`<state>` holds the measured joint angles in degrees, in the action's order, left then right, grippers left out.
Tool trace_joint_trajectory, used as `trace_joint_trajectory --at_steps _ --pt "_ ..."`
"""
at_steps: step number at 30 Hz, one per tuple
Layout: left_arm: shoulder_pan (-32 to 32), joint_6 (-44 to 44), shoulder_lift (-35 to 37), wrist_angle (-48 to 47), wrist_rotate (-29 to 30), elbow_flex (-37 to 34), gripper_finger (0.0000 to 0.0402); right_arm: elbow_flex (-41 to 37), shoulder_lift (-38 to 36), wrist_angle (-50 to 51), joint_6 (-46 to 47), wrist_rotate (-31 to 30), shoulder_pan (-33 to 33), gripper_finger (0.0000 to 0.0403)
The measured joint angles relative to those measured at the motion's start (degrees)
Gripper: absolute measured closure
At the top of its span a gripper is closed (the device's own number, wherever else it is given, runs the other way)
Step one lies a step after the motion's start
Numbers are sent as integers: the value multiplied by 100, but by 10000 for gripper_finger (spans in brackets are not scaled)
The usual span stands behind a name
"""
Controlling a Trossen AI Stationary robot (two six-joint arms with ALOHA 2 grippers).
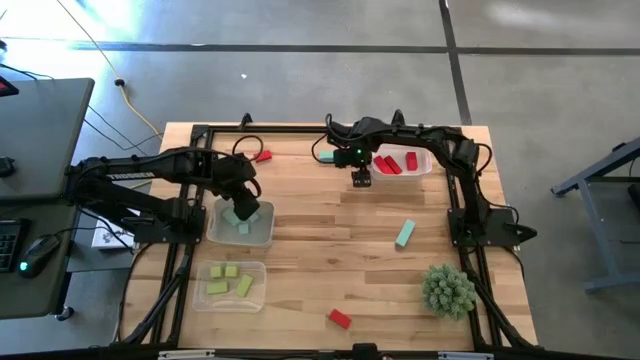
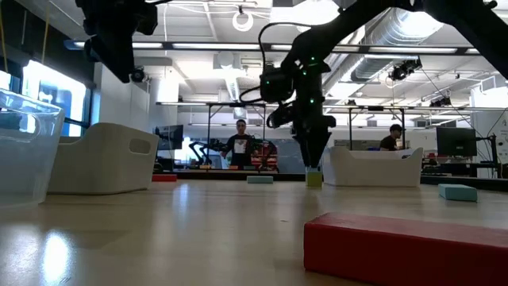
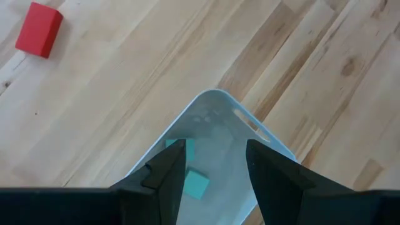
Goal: Sort & place blocks by color
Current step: Put the green block into the transparent bin
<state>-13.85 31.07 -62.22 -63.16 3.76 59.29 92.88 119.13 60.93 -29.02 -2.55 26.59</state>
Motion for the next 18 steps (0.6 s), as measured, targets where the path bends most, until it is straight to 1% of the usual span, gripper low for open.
trace_joint_trajectory --at_steps 11,18 --pt "2 -13 0 0 12 -2 245 4 97 -225 1 -33 0 140" --pt "2 -15 0 1 12 -4 245 4 341 -174 2 -114 -44 140"
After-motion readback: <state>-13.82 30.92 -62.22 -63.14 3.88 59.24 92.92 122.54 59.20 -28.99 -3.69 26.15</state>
